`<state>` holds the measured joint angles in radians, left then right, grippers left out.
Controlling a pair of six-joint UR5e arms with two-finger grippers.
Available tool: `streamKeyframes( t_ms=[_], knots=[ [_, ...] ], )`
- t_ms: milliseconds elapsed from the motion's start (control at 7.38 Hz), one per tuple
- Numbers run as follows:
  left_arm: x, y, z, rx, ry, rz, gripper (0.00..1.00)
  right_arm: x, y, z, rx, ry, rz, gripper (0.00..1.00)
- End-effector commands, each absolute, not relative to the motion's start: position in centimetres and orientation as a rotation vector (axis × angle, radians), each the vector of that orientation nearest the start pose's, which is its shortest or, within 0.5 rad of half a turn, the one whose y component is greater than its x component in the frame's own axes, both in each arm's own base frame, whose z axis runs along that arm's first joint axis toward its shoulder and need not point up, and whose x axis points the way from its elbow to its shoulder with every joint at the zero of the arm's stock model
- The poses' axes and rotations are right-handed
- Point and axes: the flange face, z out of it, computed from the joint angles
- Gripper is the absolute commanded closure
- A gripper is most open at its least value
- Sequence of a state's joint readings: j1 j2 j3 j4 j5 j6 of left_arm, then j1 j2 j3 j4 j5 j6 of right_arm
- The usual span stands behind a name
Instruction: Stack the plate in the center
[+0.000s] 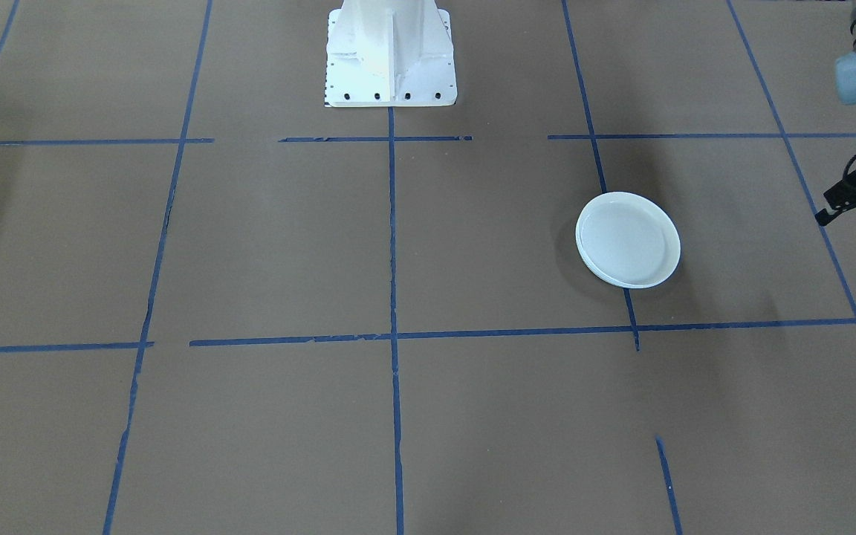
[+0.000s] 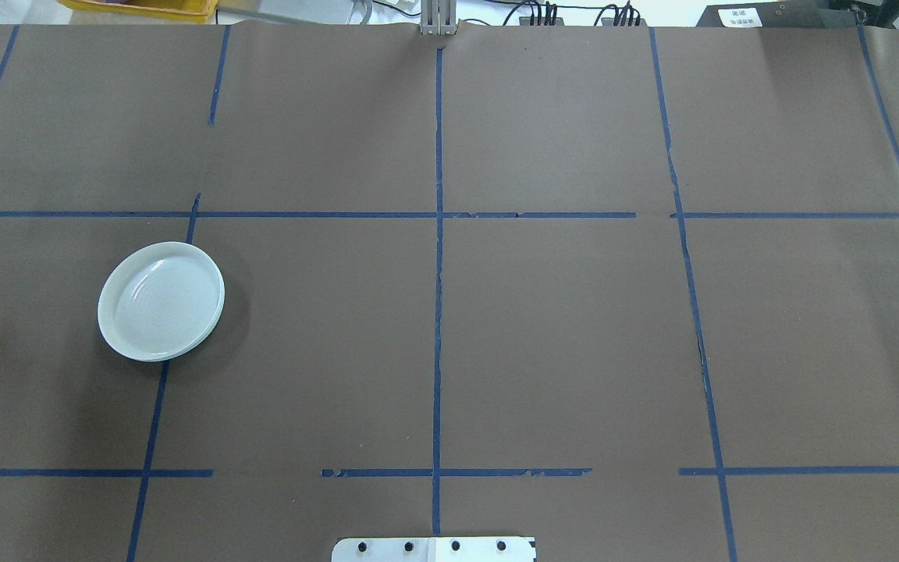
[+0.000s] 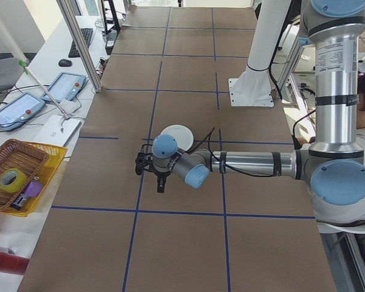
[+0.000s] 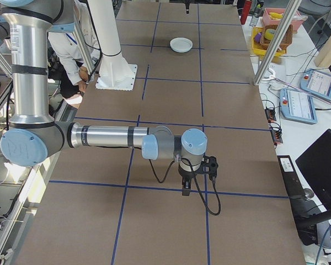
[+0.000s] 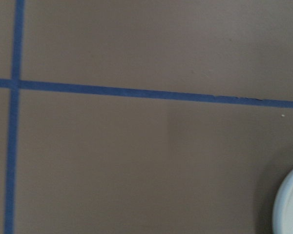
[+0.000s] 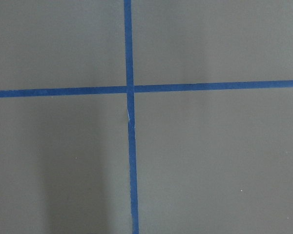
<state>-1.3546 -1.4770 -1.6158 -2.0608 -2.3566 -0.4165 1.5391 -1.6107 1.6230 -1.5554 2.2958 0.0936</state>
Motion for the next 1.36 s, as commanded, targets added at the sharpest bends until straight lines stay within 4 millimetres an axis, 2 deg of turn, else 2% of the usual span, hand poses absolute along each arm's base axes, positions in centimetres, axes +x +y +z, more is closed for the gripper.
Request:
streamKeyframes(
  t_ms=[0, 136, 407, 542, 678, 1220],
  knots=[
    [-4.6, -46.6, 64.3, 0.144, 0.782, 0.077, 0.01, 5.2, -47.9, 65.4, -0.019, -0.726, 0.049, 0.0],
    [-6.3, -46.5, 64.4, 0.135, 0.774, 0.096, 0.0, 5.2, -47.9, 65.4, -0.019, -0.726, 0.049, 0.0],
    [-6.8, -46.3, 64.1, 0.142, 0.777, 0.093, 0.0, 5.2, -47.9, 65.4, -0.019, -0.726, 0.047, 0.0],
    [-6.9, -45.9, 64.0, 0.144, 0.775, 0.093, 0.0, 5.2, -47.9, 65.4, -0.019, -0.724, 0.047, 0.0],
    [-6.7, -46.5, 63.2, 0.155, 0.783, 0.095, 0.0, 5.3, -47.9, 65.4, -0.018, -0.726, 0.049, 0.0],
    [-6.8, -46.4, 63.6, 0.148, 0.782, 0.089, 0.0, 5.2, -47.9, 65.4, -0.019, -0.724, 0.049, 0.0]
  ],
)
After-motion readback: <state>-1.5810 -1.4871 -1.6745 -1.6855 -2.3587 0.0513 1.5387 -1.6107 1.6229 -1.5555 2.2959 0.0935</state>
